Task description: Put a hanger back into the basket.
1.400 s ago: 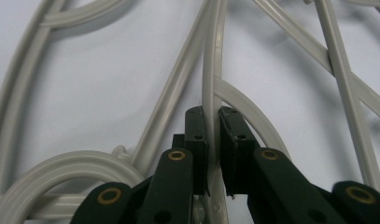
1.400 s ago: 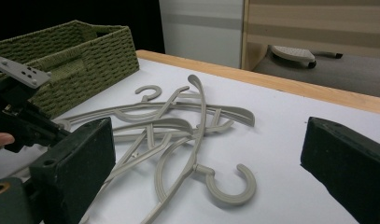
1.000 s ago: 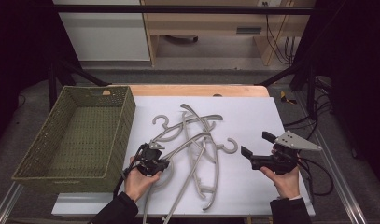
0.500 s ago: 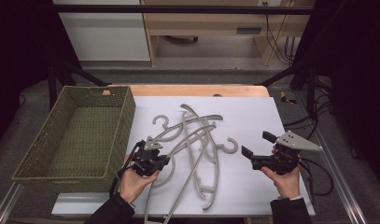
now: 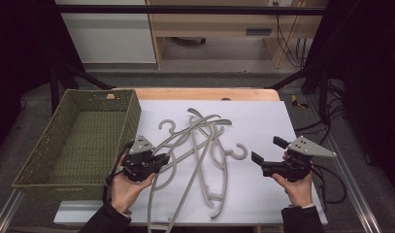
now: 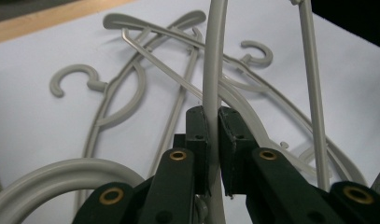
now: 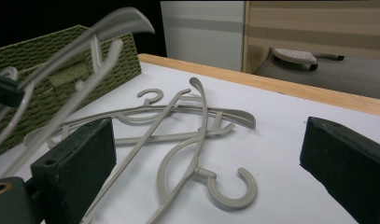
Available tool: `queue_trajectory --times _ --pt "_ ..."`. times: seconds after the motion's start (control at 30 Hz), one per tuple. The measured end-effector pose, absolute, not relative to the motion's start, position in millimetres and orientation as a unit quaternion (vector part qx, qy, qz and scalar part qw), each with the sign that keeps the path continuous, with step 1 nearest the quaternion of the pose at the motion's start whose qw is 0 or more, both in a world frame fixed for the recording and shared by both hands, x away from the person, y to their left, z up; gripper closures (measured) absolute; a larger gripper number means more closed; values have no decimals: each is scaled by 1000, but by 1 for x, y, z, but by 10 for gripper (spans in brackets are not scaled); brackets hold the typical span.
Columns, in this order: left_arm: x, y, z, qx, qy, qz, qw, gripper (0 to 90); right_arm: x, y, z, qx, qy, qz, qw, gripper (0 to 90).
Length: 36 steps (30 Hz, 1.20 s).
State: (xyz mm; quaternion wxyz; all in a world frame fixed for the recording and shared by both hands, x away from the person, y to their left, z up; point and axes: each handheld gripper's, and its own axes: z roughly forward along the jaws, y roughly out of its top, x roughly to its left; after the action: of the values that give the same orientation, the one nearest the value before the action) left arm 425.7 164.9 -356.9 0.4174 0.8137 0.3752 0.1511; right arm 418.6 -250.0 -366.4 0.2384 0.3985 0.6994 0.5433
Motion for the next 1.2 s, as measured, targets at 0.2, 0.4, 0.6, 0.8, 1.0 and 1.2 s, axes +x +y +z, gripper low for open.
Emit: queue_trajectory --times 0.2,0.4,0.6,0.8,1.0,1.2 --pt "421 178 -342 801 379 162 433 829 419 -250 -367 398 700 543 239 40" --pt "418 186 -327 796 376 180 439 830 419 -250 -367 399 699 542 239 40" --pt "416 188 -303 793 365 190 449 830 419 -250 -367 399 700 543 239 40" --pt "420 190 -267 802 347 211 437 830 417 -250 -365 401 696 547 236 40" --pt "431 201 -247 803 352 223 427 830 417 -251 -365 400 697 546 239 40" --pt "443 221 -231 798 358 233 426 830 418 -251 -365 399 698 544 239 40"
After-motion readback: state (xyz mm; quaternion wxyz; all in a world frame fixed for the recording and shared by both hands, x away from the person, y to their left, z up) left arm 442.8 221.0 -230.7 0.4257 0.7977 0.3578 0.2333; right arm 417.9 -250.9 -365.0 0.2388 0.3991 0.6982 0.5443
